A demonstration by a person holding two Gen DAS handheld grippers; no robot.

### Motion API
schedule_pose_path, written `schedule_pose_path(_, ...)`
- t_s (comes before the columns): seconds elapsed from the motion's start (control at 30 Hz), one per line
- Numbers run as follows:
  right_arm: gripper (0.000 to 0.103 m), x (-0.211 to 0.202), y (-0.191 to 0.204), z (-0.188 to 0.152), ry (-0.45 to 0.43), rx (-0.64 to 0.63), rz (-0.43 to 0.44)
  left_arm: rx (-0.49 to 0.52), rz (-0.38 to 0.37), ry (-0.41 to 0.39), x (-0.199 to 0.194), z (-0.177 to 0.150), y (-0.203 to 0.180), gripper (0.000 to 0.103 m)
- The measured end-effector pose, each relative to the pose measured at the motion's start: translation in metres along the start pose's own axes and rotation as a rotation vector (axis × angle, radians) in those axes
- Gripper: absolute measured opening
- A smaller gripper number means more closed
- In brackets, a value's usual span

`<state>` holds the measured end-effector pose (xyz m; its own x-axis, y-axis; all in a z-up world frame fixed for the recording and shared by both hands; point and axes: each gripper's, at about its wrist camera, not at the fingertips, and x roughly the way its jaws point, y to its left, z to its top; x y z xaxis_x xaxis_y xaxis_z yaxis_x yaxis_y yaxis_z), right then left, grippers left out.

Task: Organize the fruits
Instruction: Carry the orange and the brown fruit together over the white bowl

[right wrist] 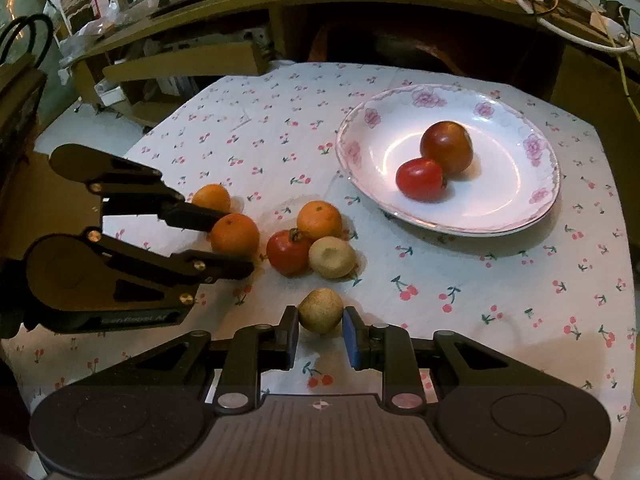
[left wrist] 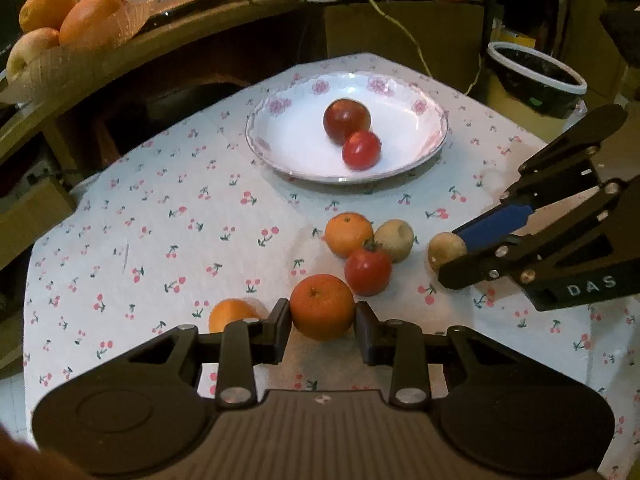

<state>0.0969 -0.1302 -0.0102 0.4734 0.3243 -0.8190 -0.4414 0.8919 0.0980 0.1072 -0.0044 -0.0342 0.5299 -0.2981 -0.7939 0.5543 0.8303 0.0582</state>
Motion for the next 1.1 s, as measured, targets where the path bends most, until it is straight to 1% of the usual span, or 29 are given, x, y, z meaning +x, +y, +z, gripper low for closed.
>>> schedule_pose_path(0.3, 0.025, -0.006, -0.004, 0.007, -0.039, 0.006, -0.022, 0.011, 0.013, -0.036, -0.008, 0.013, -0.004, 0.039)
schedule_pose_path(0.47, 0.025, -0.011, -0.005, 0.013, -0.069, 0.005, -0.045, 0.013, 0.023, -0.057, -0.008, 0.027, -0.006, 0.039)
schedule_pose_path(0.8, 0.025, -0.021, -0.013, 0.023, -0.125, 0.020, -0.071, 0.031, 0.040, -0.093, -0.003, 0.051, -0.016, 0.039)
schedule_pose_path(0.87, 0.025, -0.022, -0.013, 0.025, -0.134, 0.020, -0.074, 0.035, 0.053, -0.101, -0.002, 0.057, -0.016, 0.039)
schedule_pose_path(1.1, 0.025, -0.026, -0.023, 0.033, -0.170, 0.033, -0.116, 0.028, 0.061, -0.119, 0.002, 0.071, -0.017, 0.039)
